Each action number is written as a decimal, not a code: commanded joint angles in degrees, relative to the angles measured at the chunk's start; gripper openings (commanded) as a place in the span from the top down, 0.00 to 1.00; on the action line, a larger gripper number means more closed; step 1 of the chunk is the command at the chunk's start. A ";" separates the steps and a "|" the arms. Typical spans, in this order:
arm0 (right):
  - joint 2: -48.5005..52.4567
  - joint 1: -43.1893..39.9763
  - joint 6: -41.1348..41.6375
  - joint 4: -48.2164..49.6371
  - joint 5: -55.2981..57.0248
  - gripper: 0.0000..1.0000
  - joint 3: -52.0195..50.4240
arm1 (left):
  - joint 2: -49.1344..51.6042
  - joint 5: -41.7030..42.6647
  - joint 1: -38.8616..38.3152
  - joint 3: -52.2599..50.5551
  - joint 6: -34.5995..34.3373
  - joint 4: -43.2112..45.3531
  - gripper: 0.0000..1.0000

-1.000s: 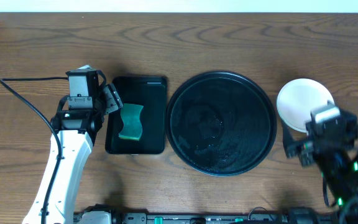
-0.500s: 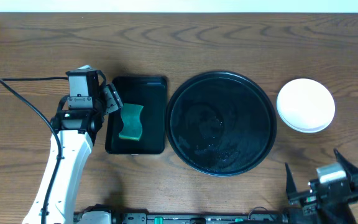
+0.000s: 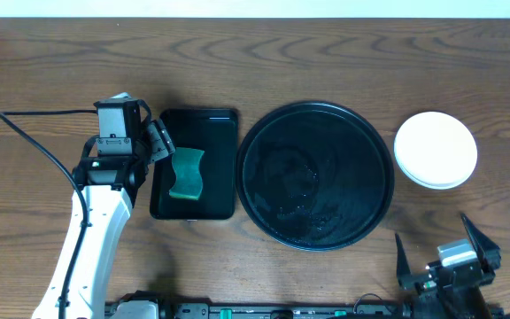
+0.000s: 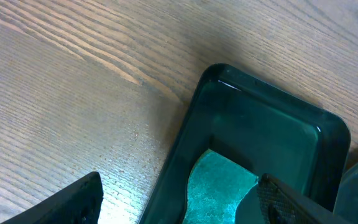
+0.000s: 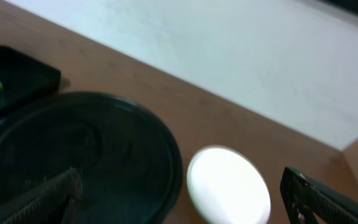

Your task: Clean dirty plates on tray and stack at the side

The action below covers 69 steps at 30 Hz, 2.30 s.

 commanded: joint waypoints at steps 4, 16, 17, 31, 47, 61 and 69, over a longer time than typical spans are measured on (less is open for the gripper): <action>-0.35 -0.15 -0.50 10.56 -5.77 0.01 -5.38 | -0.28 -0.94 0.15 1.27 -0.52 -0.04 0.20; -0.37 4.33 2.56 40.63 -6.16 0.01 -14.36 | -0.28 -0.94 0.15 1.27 -0.52 -0.04 0.20; -0.37 4.85 3.02 43.06 -5.31 0.01 -15.04 | -0.28 -0.94 0.15 1.27 -0.52 -0.07 0.20; -0.39 6.23 10.64 73.48 1.55 0.01 -29.92 | -0.28 -0.94 0.15 1.27 -0.52 -0.04 0.20; -0.42 6.25 19.87 74.71 12.31 0.01 -40.28 | -0.28 -0.94 0.15 1.27 -0.52 -0.04 0.20; -0.44 6.23 22.53 47.47 15.65 0.01 -40.28 | -0.28 -0.94 0.15 1.27 -0.52 -0.04 0.20; -0.44 6.23 22.01 47.50 15.41 0.01 -40.28 | -0.28 -0.94 0.15 1.27 -0.52 -0.04 0.20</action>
